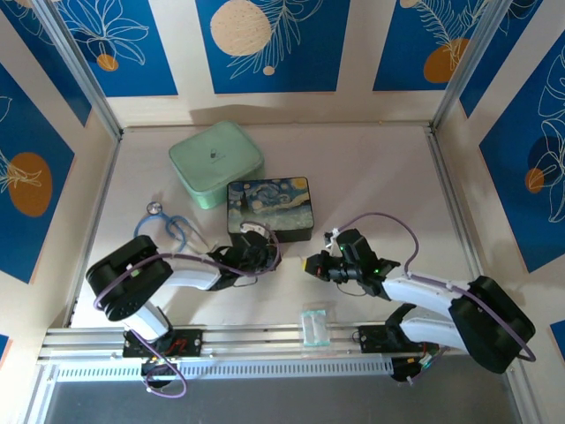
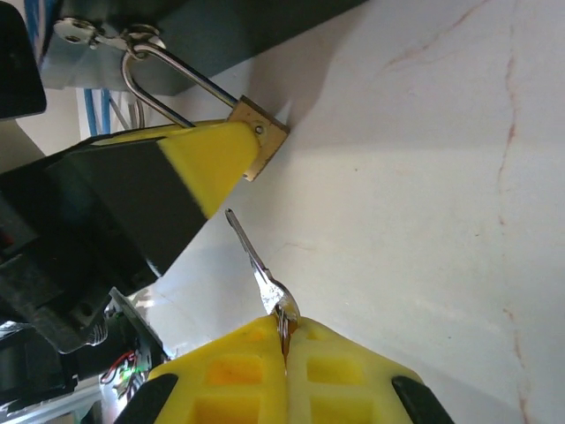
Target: Unlock a padlock with a key
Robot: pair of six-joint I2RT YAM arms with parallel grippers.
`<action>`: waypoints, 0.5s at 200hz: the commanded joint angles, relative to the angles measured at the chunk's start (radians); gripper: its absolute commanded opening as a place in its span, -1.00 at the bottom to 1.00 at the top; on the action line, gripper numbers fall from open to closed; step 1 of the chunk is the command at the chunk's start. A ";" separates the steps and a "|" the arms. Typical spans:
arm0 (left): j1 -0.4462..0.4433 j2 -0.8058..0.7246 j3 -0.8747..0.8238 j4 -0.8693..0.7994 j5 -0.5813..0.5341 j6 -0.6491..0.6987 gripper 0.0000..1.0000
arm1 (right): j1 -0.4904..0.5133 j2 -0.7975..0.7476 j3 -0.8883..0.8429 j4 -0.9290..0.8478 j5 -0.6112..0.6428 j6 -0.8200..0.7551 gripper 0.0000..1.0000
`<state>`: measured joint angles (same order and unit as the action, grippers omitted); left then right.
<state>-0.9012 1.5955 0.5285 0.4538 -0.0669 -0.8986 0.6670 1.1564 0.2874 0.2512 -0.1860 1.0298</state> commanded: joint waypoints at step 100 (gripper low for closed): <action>0.005 -0.092 -0.043 0.141 0.120 -0.256 -0.87 | -0.104 0.234 0.049 0.182 -0.403 0.012 -1.00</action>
<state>-0.8986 1.5269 0.4957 0.4839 0.0196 -1.0962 0.5827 1.3529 0.3214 0.3725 -0.5060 1.0225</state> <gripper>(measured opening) 0.106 0.058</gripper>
